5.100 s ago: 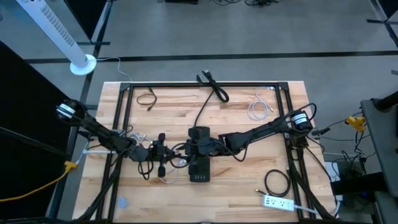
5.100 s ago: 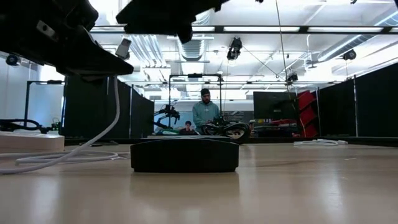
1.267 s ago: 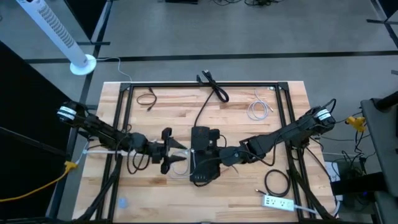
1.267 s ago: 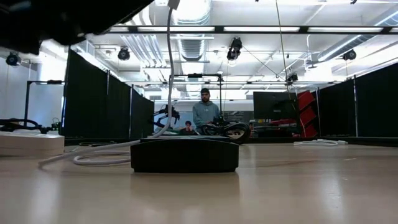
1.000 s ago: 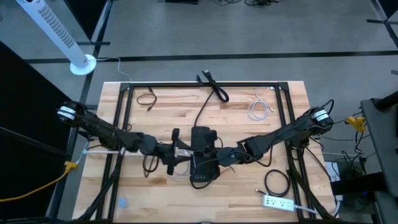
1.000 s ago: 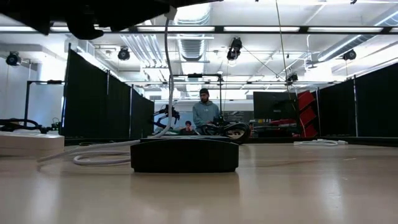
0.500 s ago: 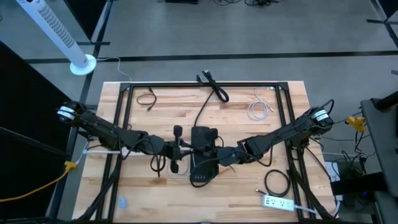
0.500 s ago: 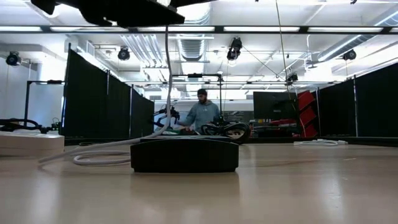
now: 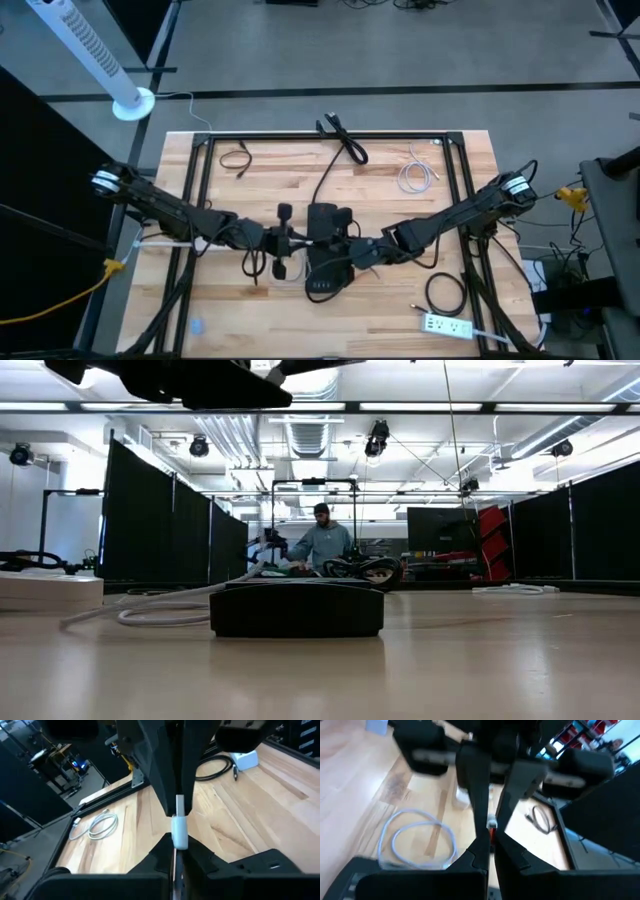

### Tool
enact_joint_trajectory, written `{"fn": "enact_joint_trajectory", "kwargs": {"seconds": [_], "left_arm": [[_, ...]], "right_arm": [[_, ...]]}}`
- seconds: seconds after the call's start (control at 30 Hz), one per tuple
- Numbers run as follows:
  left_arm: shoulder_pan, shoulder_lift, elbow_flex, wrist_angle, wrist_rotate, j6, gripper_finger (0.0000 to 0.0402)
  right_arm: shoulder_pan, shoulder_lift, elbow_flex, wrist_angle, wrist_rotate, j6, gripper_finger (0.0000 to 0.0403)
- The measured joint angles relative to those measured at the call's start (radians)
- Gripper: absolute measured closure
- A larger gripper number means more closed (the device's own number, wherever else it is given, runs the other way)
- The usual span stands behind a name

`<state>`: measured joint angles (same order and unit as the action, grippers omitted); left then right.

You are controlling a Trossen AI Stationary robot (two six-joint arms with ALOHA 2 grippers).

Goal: Insert USB
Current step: Insert the purple charger cable into the black outlet extension

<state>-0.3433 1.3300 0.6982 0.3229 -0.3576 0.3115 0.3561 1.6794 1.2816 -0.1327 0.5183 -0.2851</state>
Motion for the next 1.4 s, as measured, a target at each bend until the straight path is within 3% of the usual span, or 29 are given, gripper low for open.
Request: {"fn": "enact_joint_trajectory", "kwargs": {"seconds": [0.33, 0.7, 0.8, 0.93, 1.2, 1.4], "left_arm": [[-0.021, -0.032, 0.0, -0.005, 0.008, -0.016, 0.04], [-0.023, -0.033, 0.0, -0.106, 0.003, -0.057, 0.0401], [-0.023, -0.033, 0.0, -0.14, 0.002, -0.085, 0.0401], [-0.023, -0.033, 0.0, -0.17, 0.001, -0.124, 0.0401], [-0.023, -0.033, 0.0, -0.173, 0.003, -0.16, 0.0401], [-0.024, -0.033, 0.0, -0.229, 0.008, -0.206, 0.0401]], "right_arm": [[-0.001, 0.0, -0.003, -0.076, 0.008, 0.109, 0.0401], [0.016, -0.004, 0.018, -0.072, 0.001, 0.104, 0.0402], [0.036, -0.007, 0.036, -0.064, -0.001, 0.032, 0.04], [0.057, -0.006, 0.037, -0.061, -0.004, -0.109, 0.0364], [0.056, 0.054, 0.037, 0.079, 0.009, -0.324, 0.0242], [0.056, 0.053, 0.037, 0.128, 0.034, -0.341, 0.0212]]}}
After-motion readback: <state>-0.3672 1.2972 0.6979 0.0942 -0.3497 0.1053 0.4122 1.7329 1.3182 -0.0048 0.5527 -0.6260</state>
